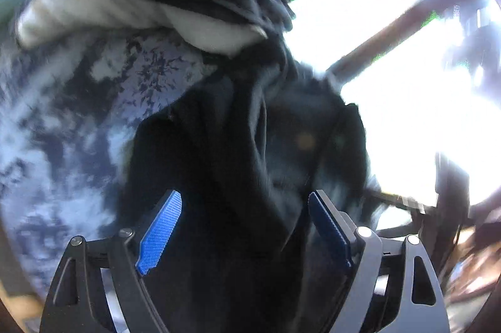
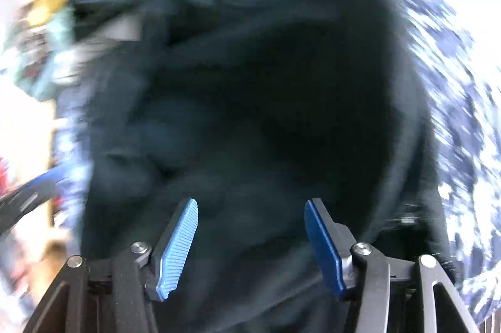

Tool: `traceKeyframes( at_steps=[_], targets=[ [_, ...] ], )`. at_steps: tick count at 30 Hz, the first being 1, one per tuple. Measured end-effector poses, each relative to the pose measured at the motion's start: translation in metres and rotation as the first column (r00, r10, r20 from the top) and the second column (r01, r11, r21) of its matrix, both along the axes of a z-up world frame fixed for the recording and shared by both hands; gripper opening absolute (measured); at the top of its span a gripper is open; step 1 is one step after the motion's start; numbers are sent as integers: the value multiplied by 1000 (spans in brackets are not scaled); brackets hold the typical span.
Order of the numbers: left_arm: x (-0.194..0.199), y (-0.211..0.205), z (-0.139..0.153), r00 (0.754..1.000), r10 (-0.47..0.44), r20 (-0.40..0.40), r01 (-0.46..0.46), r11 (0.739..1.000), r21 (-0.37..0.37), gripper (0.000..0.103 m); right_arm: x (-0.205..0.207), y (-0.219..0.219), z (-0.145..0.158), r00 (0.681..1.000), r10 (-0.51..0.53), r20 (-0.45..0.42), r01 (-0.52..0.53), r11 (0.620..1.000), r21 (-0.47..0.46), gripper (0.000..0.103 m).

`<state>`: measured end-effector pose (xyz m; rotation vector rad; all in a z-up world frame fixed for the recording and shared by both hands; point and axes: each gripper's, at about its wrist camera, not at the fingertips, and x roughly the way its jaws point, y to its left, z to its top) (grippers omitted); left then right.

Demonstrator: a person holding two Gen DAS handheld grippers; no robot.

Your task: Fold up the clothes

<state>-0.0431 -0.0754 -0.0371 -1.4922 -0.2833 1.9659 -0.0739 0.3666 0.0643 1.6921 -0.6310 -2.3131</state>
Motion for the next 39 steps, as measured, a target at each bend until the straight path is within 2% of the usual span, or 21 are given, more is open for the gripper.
traceKeyframes(
  at_steps=[1, 3, 5, 8, 9, 12, 15, 16, 17, 19, 21, 23, 26, 28, 29, 31, 34, 37, 39],
  targets=[
    [-10, 1, -4, 999, 42, 23, -43, 998, 37, 85, -3, -7, 12, 999, 30, -18, -31, 999, -40, 60],
    [-25, 2, -11, 994, 90, 57, -93, 994, 55, 85, -16, -22, 28, 997, 67, -47, -72, 992, -104, 59],
    [-40, 3, -21, 984, 143, 110, -150, 987, 58, 85, -36, -41, 31, 994, 99, -55, -103, 992, -77, 59],
    [-53, 4, -38, 965, 182, 190, -197, 979, 62, 85, -68, -72, 18, 991, 127, -32, -128, 992, -14, 58],
    [-57, 6, -45, 958, 184, 219, -202, 977, 65, 80, -77, -79, 8, 990, 137, -17, -137, 990, -24, 54],
    [-68, 10, -58, 933, 182, 310, -230, 965, 124, 66, -91, -98, -19, 984, 177, 27, -175, 983, -53, 52],
    [-75, 21, -59, 937, 166, 308, -215, 968, 132, 53, -94, -112, -38, 974, 221, 49, -219, 975, -48, 51],
    [-75, 25, -59, 940, 158, 304, -206, 970, 133, 39, -93, -115, -42, 970, 236, 51, -233, 971, -60, 51],
    [-76, 28, -60, 939, 160, 306, -210, 968, 136, 33, -93, -115, -46, 969, 243, 53, -239, 968, -69, 50],
    [-76, 29, -63, 932, 179, 314, -231, 964, 134, 15, -92, -118, -51, 964, 262, 50, -258, 964, -67, 39],
    [-77, 29, -64, 935, 197, 295, -237, 966, 107, 13, -89, -123, -54, 955, 291, 50, -290, 957, -33, 15],
    [-76, 28, -65, 928, 204, 313, -252, 960, 122, 12, -85, -123, -56, 952, 300, 57, -299, 954, -22, 10],
    [-75, 27, -57, 934, 214, 286, -256, 959, 120, 12, -84, -112, -57, 966, 248, 67, -248, 969, -14, 6],
    [-76, 22, -53, 934, 242, 264, -278, 954, 109, 12, -84, -95, -54, 981, 186, 57, -185, 983, -9, 6],
    [-77, 19, -54, 928, 250, 278, -291, 950, 116, 12, -83, -90, -55, 984, 168, 62, -167, 986, -14, 6],
    [-79, 19, -56, 921, 266, 285, -304, 948, 98, 12, -80, -80, -61, 986, 144, 88, -139, 988, -64, 6],
    [-77, 28, -56, 931, 269, 248, -290, 955, 54, 12, -71, -81, -63, 981, 163, 100, -158, 986, -56, 9],
    [-77, 38, -51, 943, 252, 218, -266, 963, 37, 12, -74, -84, -54, 981, 175, 85, -171, 984, -49, 30],
    [-79, 38, -52, 940, 252, 229, -269, 962, 45, 12, -75, -81, -41, 986, 164, 42, -162, 986, -35, 35]
  ],
)
